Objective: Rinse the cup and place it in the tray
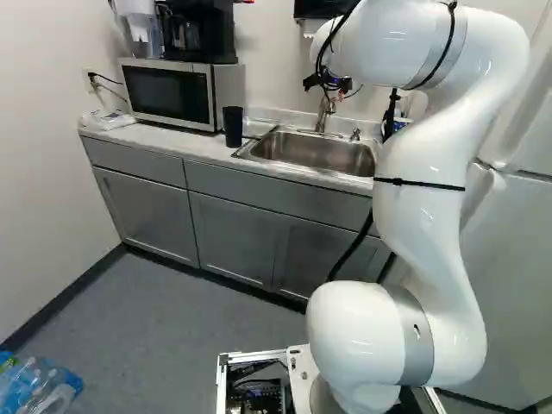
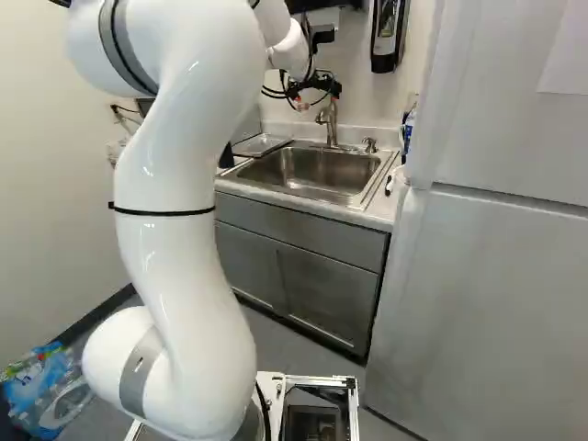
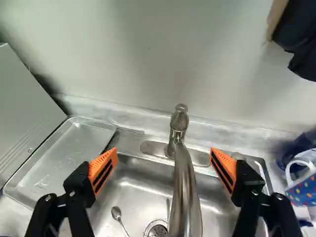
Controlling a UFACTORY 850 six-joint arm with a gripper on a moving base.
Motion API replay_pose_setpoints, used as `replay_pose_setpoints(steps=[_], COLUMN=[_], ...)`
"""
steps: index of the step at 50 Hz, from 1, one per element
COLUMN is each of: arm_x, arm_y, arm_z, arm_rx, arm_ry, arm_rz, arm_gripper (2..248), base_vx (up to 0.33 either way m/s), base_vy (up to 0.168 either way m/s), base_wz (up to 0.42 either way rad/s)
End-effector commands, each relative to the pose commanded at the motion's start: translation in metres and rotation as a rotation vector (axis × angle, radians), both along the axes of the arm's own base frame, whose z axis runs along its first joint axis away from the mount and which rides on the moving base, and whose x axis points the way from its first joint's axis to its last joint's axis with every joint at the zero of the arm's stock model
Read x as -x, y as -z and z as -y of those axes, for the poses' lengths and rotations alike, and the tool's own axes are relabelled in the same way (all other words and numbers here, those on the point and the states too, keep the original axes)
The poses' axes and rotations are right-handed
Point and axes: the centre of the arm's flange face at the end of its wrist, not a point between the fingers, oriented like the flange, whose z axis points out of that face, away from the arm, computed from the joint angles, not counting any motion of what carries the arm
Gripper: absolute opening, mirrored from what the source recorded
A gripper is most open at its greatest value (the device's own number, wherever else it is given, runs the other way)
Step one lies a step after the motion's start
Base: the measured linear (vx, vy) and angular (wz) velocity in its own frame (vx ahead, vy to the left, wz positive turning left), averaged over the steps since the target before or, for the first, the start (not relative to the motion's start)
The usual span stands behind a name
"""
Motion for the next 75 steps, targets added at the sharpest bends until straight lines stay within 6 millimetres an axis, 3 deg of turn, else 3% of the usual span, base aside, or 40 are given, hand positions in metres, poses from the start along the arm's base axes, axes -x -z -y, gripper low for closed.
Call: replay_pose_setpoints(steps=[17, 36, 75], arm_x=[-0.028, -0.038, -0.069], arm_y=[0.018, 0.039, 0.04], arm_z=[-0.008, -0.007, -0.017], arm_rx=[-0.001, -0.001, 0.012], arm_ry=[-0.017, -0.018, -0.038], arm_rz=[-0.006, -0.003, 0.073], arm_gripper=[247, 247, 247], base_vx=[0.0, 0.0, 0.0], base_vy=[0.0, 0.0, 0.0], base_wz=[0.0, 0.0, 0.0])
